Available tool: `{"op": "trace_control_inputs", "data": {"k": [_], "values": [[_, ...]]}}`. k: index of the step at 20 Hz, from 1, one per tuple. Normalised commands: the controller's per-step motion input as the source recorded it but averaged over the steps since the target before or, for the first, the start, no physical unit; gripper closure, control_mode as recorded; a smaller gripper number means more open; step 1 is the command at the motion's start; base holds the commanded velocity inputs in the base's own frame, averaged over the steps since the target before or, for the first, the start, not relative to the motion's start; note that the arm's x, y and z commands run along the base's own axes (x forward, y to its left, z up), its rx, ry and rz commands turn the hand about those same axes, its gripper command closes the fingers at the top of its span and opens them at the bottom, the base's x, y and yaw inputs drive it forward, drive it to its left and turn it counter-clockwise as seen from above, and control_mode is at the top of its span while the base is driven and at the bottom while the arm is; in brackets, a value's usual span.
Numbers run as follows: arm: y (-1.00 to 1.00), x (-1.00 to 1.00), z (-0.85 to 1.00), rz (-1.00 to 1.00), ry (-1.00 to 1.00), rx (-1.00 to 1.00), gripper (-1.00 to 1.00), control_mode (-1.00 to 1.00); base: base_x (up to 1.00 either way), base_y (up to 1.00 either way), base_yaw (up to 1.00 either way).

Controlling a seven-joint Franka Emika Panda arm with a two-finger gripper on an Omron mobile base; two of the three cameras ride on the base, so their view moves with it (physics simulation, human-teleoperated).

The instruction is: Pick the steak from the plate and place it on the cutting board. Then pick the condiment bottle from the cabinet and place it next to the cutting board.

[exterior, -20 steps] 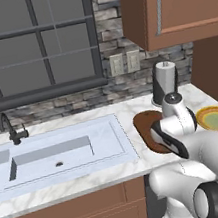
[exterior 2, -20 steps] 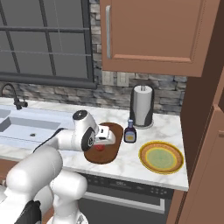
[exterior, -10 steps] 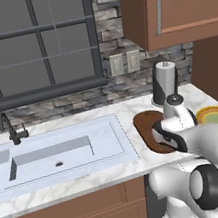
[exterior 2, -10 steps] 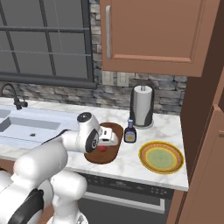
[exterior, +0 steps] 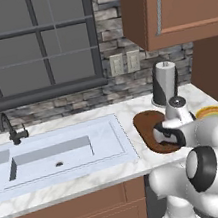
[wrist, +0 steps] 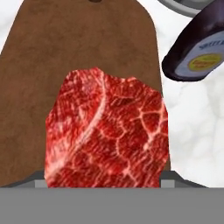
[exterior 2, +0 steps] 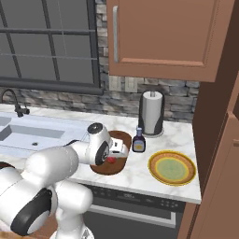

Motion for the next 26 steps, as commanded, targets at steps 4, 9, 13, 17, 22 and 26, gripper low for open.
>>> {"op": "trace_control_inputs", "data": {"k": [4, 9, 13, 17, 22, 26], "values": [[0.07, 0.00, -0.30, 0.00, -0.03, 0.03, 1.00, -1.00, 0.00, 0.00, 0.00], [0.17, 0.00, -0.21, 0.00, -0.02, 0.02, 1.00, -1.00, 0.00, 0.00, 0.00], [0.27, 0.00, -0.14, 0.00, 0.00, 0.01, 1.00, -1.00, 0.00, 0.00, 0.00], [0.21, 0.00, -0.29, 0.00, -0.03, 0.00, 1.00, -1.00, 0.00, 0.00, 0.00], [0.06, 0.00, -0.49, 0.00, -0.09, 0.00, 1.00, -1.00, 0.00, 0.00, 0.00], [0.00, 0.00, -0.70, 0.00, -0.12, 0.00, 1.00, -1.00, 0.00, 0.00, 0.00]]}}
